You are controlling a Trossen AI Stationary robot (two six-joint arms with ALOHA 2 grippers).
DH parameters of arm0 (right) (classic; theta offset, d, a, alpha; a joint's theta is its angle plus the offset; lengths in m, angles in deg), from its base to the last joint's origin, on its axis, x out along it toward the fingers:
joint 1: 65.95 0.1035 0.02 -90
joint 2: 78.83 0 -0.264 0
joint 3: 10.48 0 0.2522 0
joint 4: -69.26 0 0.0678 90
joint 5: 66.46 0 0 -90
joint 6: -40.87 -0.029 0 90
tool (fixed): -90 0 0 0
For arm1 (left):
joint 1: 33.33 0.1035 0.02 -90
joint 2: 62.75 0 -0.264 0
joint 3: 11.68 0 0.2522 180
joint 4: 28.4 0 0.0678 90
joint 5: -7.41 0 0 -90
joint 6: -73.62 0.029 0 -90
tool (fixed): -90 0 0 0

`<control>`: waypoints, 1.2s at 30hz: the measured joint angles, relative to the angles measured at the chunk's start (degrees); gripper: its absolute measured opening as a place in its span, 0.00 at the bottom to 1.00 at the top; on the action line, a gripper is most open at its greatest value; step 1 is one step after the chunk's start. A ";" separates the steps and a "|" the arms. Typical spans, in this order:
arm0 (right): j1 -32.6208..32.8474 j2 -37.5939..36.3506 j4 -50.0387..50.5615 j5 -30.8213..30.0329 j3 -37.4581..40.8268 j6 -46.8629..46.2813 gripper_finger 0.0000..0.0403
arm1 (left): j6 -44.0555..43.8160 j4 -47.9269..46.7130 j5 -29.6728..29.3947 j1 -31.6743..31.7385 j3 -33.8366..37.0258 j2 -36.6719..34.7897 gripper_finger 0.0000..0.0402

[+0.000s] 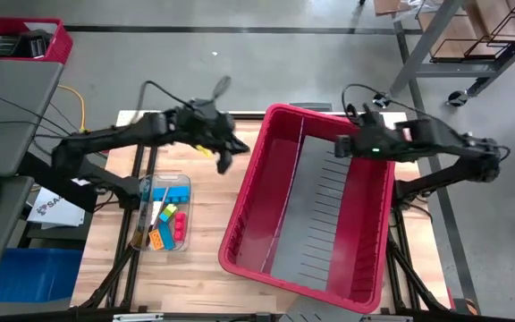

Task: Sort Items/Unsort Items

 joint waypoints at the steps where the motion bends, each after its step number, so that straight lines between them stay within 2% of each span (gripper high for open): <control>1: 1.76 0.41 1.33 -0.31 -2.58 0.61 0.25 | 0.02 1.46 1.76 -0.88 0.00 1.74 0.03; 3: 5.66 1.69 5.58 -1.20 -7.46 0.00 0.09 | 0.17 2.49 2.25 -2.33 0.02 5.06 0.03; 4: 7.65 2.54 8.71 -0.90 -9.80 -1.21 0.05 | 0.17 2.13 1.93 -2.80 0.06 6.64 0.02; 6: 11.82 4.64 17.11 1.83 -13.96 -6.77 0.03 | 0.17 1.24 1.60 -3.54 0.07 9.04 0.00; 8: 15.65 5.18 15.87 4.21 -14.34 -8.05 0.01 | 0.36 0.29 0.84 -4.11 0.07 10.66 0.01; 11: 20.03 6.46 16.79 7.09 -13.28 -13.91 0.00 | 2.30 -0.14 -1.24 -4.90 0.07 12.33 0.00; 15: 24.81 8.37 15.10 15.18 -9.51 -17.31 0.00 | 4.98 -0.12 -2.44 -5.22 -0.06 13.60 0.00; 21: 33.61 11.80 12.08 17.64 -11.35 -26.21 0.00 | 9.03 -0.97 -2.27 -5.19 -0.30 14.92 0.00; 24: 38.85 14.07 16.51 25.40 -12.28 -35.56 0.00 | 11.36 -4.84 -2.20 -4.18 -0.42 14.87 0.00; 27: 44.29 16.05 16.32 32.79 -12.33 -42.92 0.00 | 12.99 -8.57 -2.16 -2.69 -0.39 14.66 0.00; 33: 52.49 19.42 16.40 40.62 -12.95 -58.28 0.00 | 18.32 -11.03 -2.63 -0.49 -0.36 14.44 0.00; 36: 54.51 20.55 16.88 43.71 -10.57 -59.90 0.00 | 18.71 -9.76 -2.24 0.44 0.13 14.44 0.00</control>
